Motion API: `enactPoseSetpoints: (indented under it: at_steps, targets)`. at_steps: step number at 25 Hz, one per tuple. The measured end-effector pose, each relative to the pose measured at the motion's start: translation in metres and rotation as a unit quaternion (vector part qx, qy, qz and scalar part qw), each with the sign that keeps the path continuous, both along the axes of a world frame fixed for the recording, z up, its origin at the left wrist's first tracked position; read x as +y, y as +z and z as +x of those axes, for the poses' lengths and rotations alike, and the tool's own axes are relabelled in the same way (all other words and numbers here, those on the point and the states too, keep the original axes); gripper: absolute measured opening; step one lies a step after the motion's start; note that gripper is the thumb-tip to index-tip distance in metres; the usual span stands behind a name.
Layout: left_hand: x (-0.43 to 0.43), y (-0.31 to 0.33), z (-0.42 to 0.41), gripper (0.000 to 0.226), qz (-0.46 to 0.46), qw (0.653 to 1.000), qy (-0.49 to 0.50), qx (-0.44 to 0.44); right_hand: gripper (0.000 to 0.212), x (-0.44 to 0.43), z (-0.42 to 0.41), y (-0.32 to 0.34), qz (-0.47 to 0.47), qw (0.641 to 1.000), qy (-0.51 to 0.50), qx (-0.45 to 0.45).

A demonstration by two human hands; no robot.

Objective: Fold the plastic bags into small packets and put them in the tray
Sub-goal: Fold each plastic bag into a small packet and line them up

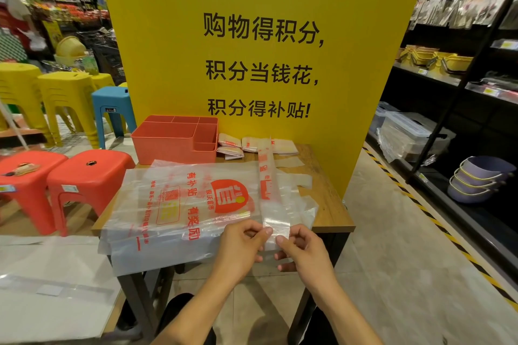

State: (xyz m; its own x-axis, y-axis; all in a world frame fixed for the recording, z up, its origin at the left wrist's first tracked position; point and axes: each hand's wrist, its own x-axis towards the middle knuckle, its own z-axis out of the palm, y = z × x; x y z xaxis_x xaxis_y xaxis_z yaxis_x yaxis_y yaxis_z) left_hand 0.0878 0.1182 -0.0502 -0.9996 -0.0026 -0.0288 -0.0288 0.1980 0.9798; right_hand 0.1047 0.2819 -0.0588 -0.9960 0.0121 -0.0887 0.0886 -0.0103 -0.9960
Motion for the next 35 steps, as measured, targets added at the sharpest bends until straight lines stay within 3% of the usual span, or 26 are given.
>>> enactPoseSetpoints:
  at_steps: [6, 11, 16, 21, 31, 35]
  targets:
    - [0.006, -0.006, 0.014, 0.011, 0.121, 0.991, -0.016, -0.052, 0.020, -0.005, 0.005, -0.002, -0.010, 0.999, -0.047, 0.002]
    - [0.009, -0.011, 0.009, 0.019, 0.122, 0.990, 0.028, -0.071, 0.021, -0.006, 0.002, -0.002, -0.021, 0.996, -0.083, -0.007]
    - [0.014, -0.005, 0.010, 0.019, 0.149, 0.986, 0.046, -0.065, 0.012, -0.006, -0.002, 0.000, 0.074, 0.991, -0.096, 0.049]
    - [0.018, -0.008, 0.007, 0.013, 0.100, 0.993, 0.048, -0.035, 0.031, -0.005, -0.005, -0.009, 0.209, 0.970, -0.084, 0.094]
    - [0.020, -0.011, 0.004, 0.014, 0.110, 0.990, 0.073, -0.046, 0.001, -0.013, -0.005, -0.006, 0.118, 0.987, -0.087, 0.063]
    - [0.020, -0.009, 0.005, 0.023, 0.108, 0.990, 0.084, -0.034, 0.011, -0.013, -0.003, -0.001, 0.035, 0.998, -0.055, 0.024]
